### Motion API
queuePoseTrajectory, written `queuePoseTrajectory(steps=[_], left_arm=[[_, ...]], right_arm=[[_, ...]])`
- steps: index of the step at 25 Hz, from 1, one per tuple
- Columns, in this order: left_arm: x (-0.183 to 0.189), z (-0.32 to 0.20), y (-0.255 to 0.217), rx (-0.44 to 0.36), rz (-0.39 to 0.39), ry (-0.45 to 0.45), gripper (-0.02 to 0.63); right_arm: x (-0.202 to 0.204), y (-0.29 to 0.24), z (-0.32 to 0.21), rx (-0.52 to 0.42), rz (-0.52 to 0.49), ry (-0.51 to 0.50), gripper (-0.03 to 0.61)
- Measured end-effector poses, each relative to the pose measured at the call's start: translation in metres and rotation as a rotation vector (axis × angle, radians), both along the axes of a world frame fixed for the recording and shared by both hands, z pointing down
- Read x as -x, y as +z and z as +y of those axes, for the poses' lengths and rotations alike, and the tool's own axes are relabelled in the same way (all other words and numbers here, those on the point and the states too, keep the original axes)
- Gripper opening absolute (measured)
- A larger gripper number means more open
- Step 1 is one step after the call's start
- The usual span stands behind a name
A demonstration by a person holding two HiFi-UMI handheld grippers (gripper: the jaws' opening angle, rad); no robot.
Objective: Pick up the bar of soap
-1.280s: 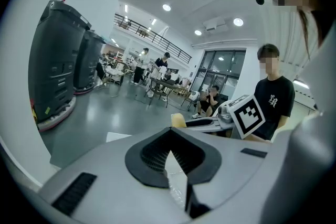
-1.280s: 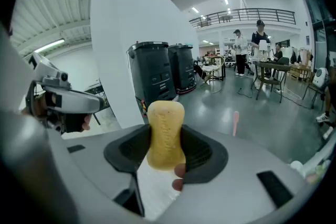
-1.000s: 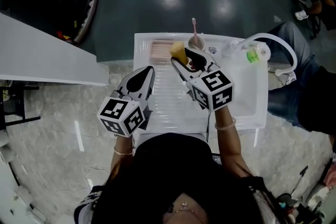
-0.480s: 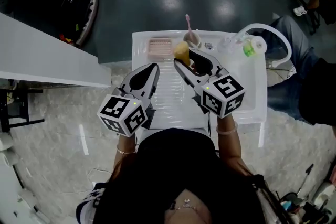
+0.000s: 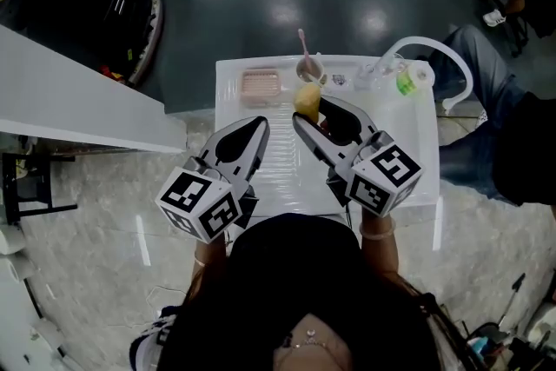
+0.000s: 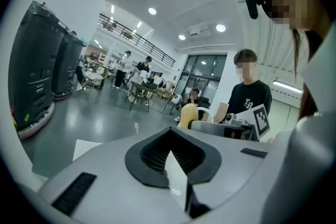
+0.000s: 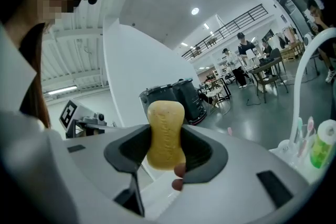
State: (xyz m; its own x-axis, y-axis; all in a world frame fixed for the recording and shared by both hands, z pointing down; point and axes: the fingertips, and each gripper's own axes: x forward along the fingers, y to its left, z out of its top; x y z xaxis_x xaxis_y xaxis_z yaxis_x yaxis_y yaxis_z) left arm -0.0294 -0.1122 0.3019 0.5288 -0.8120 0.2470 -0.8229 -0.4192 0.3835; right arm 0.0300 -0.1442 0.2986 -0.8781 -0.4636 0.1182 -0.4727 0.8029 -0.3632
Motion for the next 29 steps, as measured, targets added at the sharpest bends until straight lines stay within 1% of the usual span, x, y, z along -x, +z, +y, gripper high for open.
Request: queuePoseTrajectory(steps=[4,12,20,29], left_arm=[[-0.017,0.005,-0.01,-0.008,0.021,0.04,0.0],[-0.039,0.003,-0.016,-0.021,0.004,0.069,0.0],[-0.041,0.001,-0.021,-0.038,-0.007,0.069,0.0],[-0.041,-0.002,-0.018,-0.041,-0.008,0.054,0.0]], right_arm=[[-0.013,-0.01,0.009,-0.008,-0.037,0.004,0.184],[-0.033,-0.013,0.012,-0.003,-0.065,0.014,0.184],[-0.035,-0.021,0.012,-0.026,-0.063,0.006,0.184],[-0.033,-0.016,0.011,-0.035,-0.055,-0.016,0.184]])
